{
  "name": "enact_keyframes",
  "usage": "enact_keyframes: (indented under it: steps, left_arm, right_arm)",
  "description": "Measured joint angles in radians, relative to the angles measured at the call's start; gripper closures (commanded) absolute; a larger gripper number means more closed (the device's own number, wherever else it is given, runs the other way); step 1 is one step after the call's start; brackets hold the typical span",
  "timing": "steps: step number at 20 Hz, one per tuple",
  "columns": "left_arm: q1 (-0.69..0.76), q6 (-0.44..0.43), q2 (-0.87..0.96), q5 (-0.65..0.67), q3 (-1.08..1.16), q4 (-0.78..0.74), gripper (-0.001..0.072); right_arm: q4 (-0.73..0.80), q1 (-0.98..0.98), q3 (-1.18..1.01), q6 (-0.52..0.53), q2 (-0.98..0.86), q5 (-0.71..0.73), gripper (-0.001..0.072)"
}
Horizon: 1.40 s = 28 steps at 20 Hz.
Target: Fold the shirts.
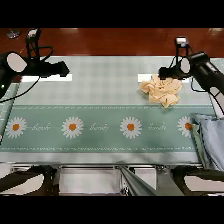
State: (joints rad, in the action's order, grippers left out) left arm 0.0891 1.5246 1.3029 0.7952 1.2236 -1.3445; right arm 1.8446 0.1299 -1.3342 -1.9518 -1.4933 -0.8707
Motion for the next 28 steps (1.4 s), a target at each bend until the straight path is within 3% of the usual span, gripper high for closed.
enact_keyframes:
  steps: [2,5,6,7,8,13,16,22,28]
  left_arm:
    - [-0.012,-0.002,0.014,-0.043,0.000,-0.007,0.0003]
    - [-0.025,-0.002,0.036,-0.054,0.000,-0.014,0.0002]
    - [-0.027,-0.001,0.043,-0.039,0.000,-0.014,0.0002]
    - [-0.029,-0.001,0.050,-0.017,0.000,-0.018,0.0002]
    - [-0.031,-0.001,0.054,0.012,0.001,-0.030,0.0003]
    - [-0.068,0.023,0.018,0.306,0.058,-0.266,0.0004]
    - [-0.122,0.071,-0.100,0.387,-0.019,-0.290,0.0003]
    - [-0.151,0.026,-0.512,0.279,-0.388,-0.024,0.0004]
    - [-0.154,-0.028,-0.728,0.283,-0.494,0.198,0.0004]
  right_arm:
    - [0.010,-0.055,-0.005,-0.072,-0.032,0.047,0.0079]
    - [-0.084,-0.130,-0.009,-0.092,-0.109,0.059,0.0095]
    - [-0.129,-0.144,-0.010,-0.081,-0.136,0.047,0.0204]
    - [-0.179,-0.156,-0.011,-0.055,-0.163,0.025,0.0562]
    - [-0.223,-0.164,-0.017,-0.017,-0.180,0.004,0.0683]
    - [-0.388,-0.181,-0.175,0.188,-0.153,-0.150,0.0684]
    - [-0.426,-0.164,-0.286,0.259,-0.041,-0.169,0.0684]
    - [-0.461,-0.048,-0.492,0.348,0.214,-0.160,0.0685]
    - [-0.427,0.124,-0.608,0.378,0.369,-0.284,0.0684]
